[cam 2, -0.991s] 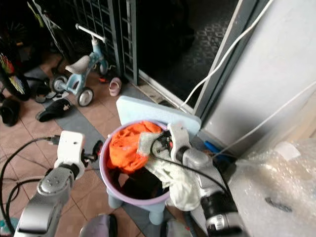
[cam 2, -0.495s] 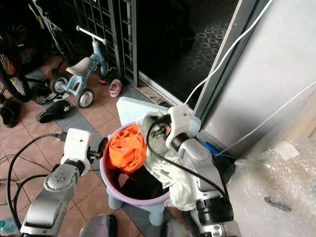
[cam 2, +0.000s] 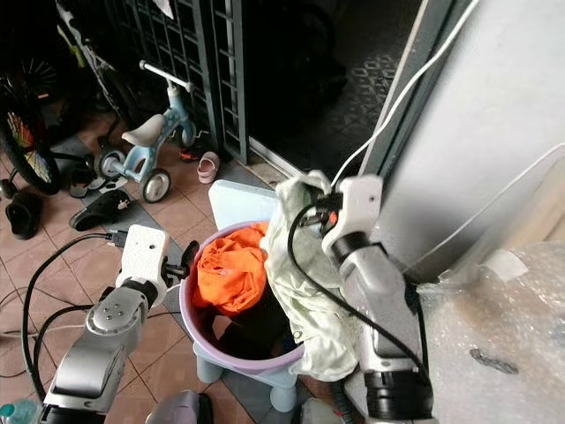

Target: Clothes washing

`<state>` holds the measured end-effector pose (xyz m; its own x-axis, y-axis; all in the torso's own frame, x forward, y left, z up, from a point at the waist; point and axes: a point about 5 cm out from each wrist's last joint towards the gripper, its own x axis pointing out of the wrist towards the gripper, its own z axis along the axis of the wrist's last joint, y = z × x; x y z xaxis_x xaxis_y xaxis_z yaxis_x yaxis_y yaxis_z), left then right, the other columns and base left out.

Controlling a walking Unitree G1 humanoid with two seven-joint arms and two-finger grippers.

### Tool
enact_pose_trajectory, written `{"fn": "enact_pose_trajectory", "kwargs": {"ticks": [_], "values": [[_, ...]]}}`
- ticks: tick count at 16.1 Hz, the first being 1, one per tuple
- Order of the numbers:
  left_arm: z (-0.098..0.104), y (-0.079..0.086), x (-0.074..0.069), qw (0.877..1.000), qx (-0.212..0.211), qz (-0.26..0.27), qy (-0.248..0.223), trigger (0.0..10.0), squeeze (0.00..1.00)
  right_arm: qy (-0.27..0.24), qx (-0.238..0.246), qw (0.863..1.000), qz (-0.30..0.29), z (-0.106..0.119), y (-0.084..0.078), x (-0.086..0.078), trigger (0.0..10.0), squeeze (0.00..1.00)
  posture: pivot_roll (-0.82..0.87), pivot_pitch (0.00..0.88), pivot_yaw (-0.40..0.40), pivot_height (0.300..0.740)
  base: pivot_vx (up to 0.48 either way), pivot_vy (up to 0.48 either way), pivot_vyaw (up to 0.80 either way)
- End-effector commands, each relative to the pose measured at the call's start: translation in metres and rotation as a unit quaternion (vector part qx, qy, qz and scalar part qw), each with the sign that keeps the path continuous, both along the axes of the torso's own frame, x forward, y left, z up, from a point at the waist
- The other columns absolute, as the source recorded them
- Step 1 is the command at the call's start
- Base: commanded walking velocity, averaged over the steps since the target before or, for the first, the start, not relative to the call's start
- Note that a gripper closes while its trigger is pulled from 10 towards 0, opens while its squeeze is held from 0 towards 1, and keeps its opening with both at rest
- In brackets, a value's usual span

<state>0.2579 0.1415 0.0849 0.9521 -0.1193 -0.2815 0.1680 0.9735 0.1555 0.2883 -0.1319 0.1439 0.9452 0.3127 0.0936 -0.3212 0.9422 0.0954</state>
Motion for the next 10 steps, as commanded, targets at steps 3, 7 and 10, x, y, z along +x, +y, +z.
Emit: {"fn": "enact_pose_trajectory", "kwargs": {"ticks": [3,7,10], "values": [[-0.0022,-0.0006,-0.0001,1.0,0.001,-0.003,0.002,10.0,0.0,-0.013,0.002,1.0,0.001,0.0086,0.0059,0.0028,0.0,0.0,-0.01,0.0,-0.022,0.74,0.0,0.0,0.0],[-0.0032,-0.0022,-0.0041,1.0,-0.001,-0.002,0.005,10.0,0.0,-0.014,0.005,1.0,0.001,0.0096,0.007,0.0062,0.0,0.0,0.0,0.0,-0.025,0.74,-0.076,0.0,0.0],[-0.0029,-0.0007,-0.0037,1.0,-0.001,0.001,0.004,10.0,0.0,-0.01,0.007,1.0,0.003,0.009,0.0094,0.0074,0.0,0.0,0.0,0.012,-0.025,0.74,0.0,0.0,0.0]]}}
